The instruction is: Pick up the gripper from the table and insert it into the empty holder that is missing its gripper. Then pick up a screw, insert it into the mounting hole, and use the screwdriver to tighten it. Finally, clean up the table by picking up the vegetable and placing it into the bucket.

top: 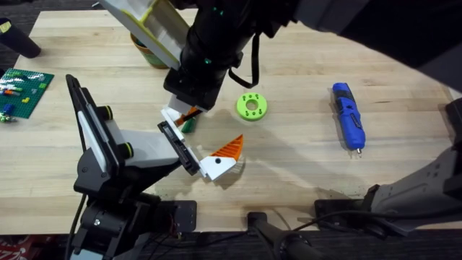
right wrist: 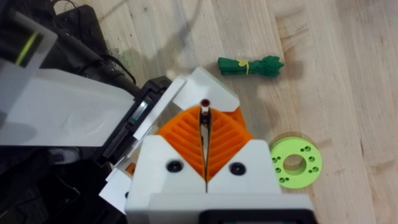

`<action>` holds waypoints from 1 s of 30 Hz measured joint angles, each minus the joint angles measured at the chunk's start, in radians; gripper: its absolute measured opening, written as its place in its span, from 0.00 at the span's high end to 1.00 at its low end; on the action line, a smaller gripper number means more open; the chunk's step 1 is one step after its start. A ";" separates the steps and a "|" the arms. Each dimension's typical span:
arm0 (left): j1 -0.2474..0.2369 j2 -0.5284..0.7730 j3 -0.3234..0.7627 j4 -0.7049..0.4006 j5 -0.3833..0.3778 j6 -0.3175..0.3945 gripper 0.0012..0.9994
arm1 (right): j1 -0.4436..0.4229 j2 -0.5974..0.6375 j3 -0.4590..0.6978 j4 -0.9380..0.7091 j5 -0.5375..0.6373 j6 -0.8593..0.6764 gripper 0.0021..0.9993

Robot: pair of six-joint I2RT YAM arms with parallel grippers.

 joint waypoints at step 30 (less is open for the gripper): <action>0.000 0.000 0.000 0.003 0.000 0.000 0.01 | -0.010 -0.029 0.038 -0.004 0.000 -0.014 1.00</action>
